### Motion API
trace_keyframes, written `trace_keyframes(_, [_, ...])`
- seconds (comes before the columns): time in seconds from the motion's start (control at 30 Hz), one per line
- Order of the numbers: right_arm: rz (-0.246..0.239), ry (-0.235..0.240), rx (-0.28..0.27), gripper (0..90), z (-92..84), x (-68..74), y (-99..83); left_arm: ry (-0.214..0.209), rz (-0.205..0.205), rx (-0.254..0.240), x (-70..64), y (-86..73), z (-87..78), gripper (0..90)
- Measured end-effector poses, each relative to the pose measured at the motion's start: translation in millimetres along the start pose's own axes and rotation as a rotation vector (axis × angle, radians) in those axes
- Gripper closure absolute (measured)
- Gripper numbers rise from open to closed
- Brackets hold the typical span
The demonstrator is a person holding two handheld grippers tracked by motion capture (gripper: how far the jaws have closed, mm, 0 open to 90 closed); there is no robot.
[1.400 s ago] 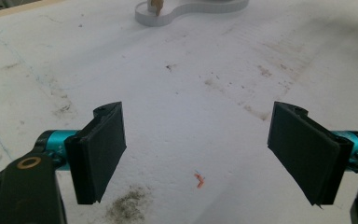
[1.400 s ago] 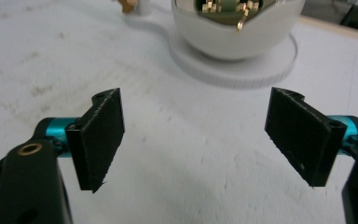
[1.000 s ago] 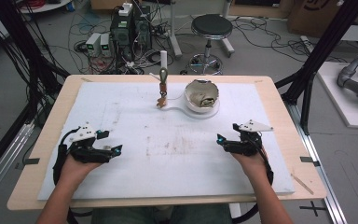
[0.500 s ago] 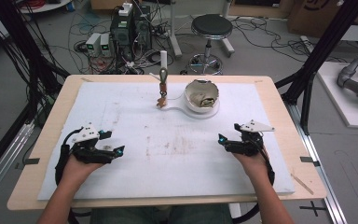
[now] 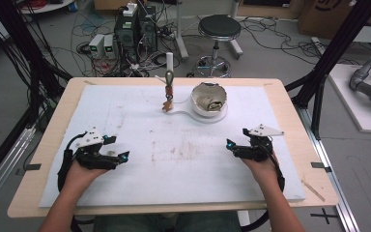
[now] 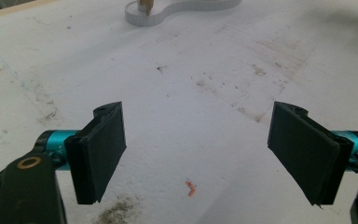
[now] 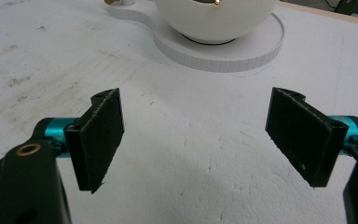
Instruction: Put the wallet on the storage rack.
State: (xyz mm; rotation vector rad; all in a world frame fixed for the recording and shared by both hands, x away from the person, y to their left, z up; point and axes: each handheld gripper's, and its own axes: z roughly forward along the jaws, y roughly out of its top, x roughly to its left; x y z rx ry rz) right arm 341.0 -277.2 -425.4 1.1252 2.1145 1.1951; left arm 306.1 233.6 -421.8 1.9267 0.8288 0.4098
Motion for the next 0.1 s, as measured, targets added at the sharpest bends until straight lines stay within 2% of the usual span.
trace_keyframes(0.1, [0.001, -0.005, 0.002, 19.6, -0.4, 0.1, 0.0, -0.002, -0.001, 0.0, 0.5, -0.1, 0.6, 19.1])
